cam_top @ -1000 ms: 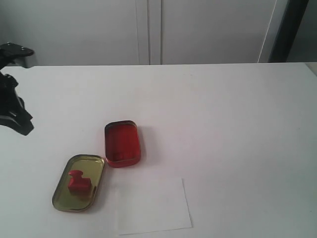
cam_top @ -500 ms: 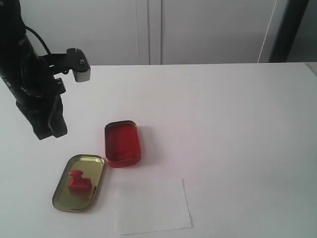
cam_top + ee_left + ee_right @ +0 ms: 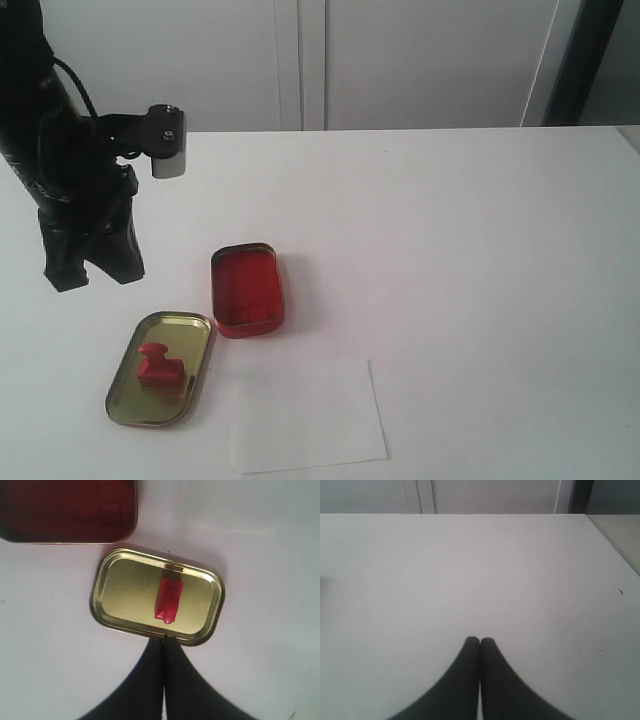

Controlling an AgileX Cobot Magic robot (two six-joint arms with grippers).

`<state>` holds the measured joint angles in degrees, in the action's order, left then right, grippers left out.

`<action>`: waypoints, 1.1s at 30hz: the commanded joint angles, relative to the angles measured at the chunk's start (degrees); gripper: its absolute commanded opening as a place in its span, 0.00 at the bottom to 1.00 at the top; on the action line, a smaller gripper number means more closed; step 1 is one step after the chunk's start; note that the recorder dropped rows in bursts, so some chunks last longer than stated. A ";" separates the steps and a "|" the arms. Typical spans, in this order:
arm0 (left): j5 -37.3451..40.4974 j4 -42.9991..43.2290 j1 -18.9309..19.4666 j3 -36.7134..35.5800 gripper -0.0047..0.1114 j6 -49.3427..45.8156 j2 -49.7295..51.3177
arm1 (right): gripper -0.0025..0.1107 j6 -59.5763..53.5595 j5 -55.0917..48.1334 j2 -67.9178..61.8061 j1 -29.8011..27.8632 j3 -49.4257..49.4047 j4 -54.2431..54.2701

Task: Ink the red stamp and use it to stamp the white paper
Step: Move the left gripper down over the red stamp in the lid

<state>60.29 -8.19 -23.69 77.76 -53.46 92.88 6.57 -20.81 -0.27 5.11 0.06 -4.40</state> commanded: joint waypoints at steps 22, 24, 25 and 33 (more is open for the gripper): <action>0.84 5.49 -5.15 0.00 0.04 -7.96 6.52 | 0.02 1.11 0.75 0.27 0.02 -0.06 0.01; 0.02 5.49 -5.15 -0.64 0.04 -7.96 6.71 | 0.02 1.11 0.75 0.27 0.02 -0.06 0.01; -0.22 5.49 -5.15 -1.11 0.04 -7.72 6.71 | 0.02 1.11 0.75 0.27 0.02 -0.06 0.01; -5.52 5.62 -5.15 -6.77 0.04 -6.48 6.45 | 0.02 1.11 0.75 0.27 0.02 -0.06 0.01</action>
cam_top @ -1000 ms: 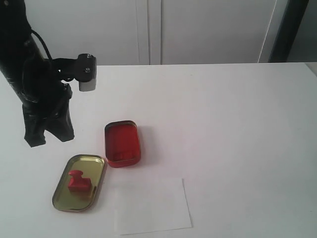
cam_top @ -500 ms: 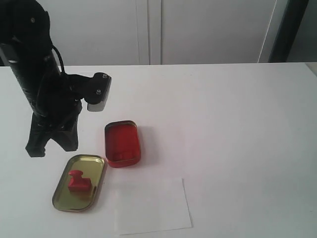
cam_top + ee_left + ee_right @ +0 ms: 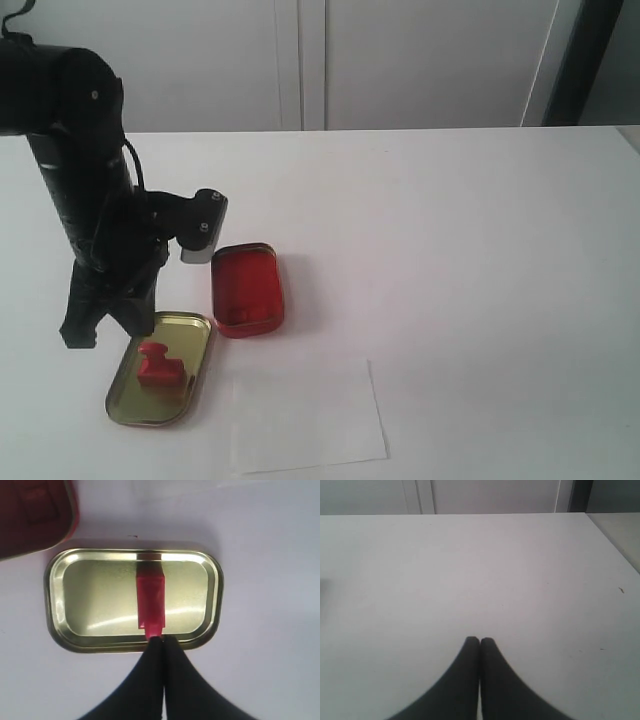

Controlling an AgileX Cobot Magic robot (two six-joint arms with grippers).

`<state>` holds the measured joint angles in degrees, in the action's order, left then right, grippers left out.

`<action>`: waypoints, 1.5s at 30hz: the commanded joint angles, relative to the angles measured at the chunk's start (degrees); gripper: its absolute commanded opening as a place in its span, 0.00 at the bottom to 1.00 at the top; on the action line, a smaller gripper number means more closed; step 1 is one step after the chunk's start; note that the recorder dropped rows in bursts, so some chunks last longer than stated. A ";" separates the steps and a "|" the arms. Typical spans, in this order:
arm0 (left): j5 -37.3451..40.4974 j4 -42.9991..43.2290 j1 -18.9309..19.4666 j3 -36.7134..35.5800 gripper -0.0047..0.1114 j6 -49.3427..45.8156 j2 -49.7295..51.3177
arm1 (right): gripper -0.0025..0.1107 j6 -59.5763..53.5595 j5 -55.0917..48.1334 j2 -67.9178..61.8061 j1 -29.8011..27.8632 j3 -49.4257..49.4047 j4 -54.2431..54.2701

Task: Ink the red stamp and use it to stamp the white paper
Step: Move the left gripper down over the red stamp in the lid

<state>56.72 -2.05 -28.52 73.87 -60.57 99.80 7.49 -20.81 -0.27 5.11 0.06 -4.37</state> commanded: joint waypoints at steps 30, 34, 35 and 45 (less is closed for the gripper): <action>-14.78 -1.49 -0.32 -11.17 0.04 2.05 -4.52 | 0.02 0.19 0.75 0.27 0.02 -0.06 -0.02; -14.90 -1.49 -0.32 -11.17 0.04 1.63 -4.52 | 0.02 0.19 0.75 0.27 0.02 -0.06 -0.02; -14.90 -1.49 -0.32 -11.17 0.04 1.63 -4.52 | 0.02 0.19 0.75 0.27 0.02 -0.06 -0.02; -14.88 -1.95 -0.32 -11.17 0.41 0.54 -4.52 | 0.02 0.19 0.75 0.27 0.02 -0.06 -0.02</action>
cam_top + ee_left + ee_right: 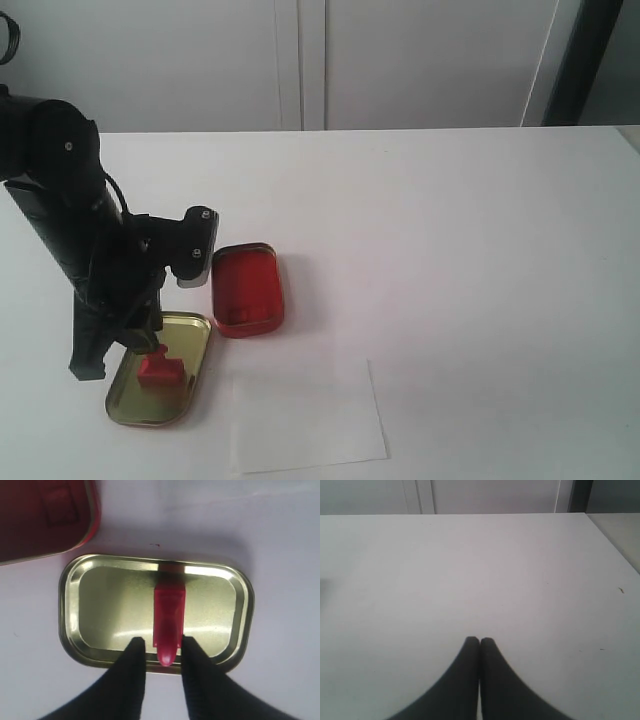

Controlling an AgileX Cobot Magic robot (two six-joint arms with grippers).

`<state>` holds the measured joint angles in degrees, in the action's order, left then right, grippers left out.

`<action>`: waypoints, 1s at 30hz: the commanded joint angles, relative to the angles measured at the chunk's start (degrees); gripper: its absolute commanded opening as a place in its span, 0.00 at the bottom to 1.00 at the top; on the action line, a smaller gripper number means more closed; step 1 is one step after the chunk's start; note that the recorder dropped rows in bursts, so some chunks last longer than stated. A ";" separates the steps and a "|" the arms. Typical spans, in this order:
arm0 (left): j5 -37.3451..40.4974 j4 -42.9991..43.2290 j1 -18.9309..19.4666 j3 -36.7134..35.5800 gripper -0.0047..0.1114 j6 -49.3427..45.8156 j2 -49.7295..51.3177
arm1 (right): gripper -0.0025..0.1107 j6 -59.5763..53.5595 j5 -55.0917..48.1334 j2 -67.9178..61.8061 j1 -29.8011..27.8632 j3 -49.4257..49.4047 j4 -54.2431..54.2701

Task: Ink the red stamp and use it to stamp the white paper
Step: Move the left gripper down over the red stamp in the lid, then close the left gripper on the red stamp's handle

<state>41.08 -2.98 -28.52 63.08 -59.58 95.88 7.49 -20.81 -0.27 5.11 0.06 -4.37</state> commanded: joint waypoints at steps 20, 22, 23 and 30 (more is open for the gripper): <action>-0.63 -2.16 -0.32 -0.38 0.42 -0.45 2.75 | 0.02 0.18 0.65 0.27 0.02 -0.06 -0.02; -1.05 -2.16 -0.32 -0.38 0.42 -0.45 3.38 | 0.02 0.18 0.65 0.27 0.02 -0.06 -0.02; -1.20 -2.16 -0.32 -0.38 0.42 -0.45 3.39 | 0.02 0.18 0.65 0.27 0.02 -0.06 -0.02; -2.03 -2.16 -0.32 -0.38 0.42 -0.45 3.52 | 0.02 0.18 0.75 0.27 0.02 -0.06 -0.02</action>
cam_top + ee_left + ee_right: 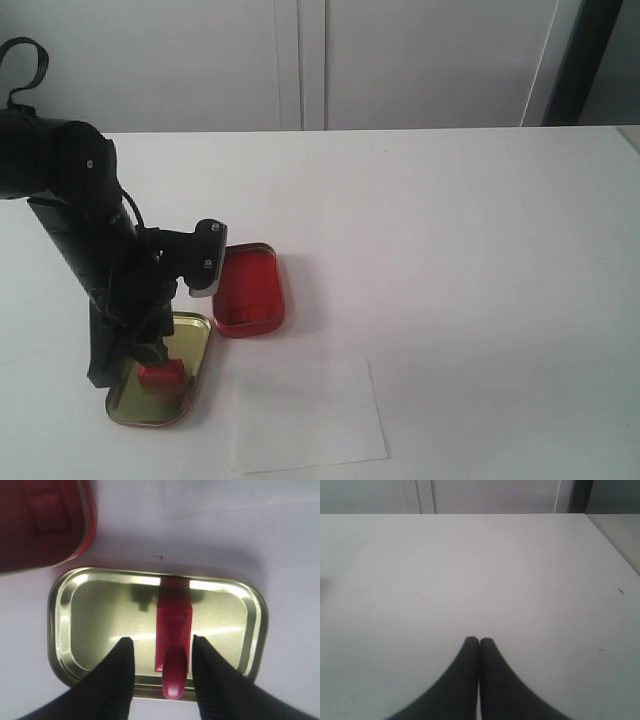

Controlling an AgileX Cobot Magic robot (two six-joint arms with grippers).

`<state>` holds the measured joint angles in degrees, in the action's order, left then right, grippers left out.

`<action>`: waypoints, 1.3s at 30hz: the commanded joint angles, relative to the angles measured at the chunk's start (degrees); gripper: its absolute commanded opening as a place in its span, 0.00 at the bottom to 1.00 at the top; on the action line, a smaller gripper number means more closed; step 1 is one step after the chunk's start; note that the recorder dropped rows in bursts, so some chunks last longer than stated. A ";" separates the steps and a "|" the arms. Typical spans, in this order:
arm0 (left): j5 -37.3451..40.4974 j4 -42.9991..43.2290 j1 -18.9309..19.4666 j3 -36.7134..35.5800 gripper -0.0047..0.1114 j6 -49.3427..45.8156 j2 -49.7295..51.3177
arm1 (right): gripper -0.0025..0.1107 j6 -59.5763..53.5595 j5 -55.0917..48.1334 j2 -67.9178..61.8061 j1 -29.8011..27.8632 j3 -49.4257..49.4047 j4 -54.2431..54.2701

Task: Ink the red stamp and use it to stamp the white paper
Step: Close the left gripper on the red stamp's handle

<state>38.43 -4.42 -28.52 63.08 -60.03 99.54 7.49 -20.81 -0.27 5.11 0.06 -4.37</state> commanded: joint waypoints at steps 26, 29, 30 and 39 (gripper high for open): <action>1.27 -0.62 -0.22 -0.41 0.04 -0.34 3.20 | 0.02 0.18 0.75 0.27 0.02 -0.06 0.08; 1.58 -0.52 -0.22 -0.41 0.04 -0.34 3.20 | 0.02 0.18 0.65 0.27 0.02 -0.06 0.08; 1.83 -0.21 -0.22 -0.41 0.04 -0.34 3.20 | 0.02 0.64 0.65 0.27 0.02 -0.06 0.08; 2.08 -0.21 -0.22 -0.41 0.04 -0.21 1.07 | 0.02 1.74 0.65 0.27 0.02 -0.06 0.08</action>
<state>38.95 -4.52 -28.52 63.08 -60.40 102.20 8.92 -20.81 -0.27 5.11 0.06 -4.16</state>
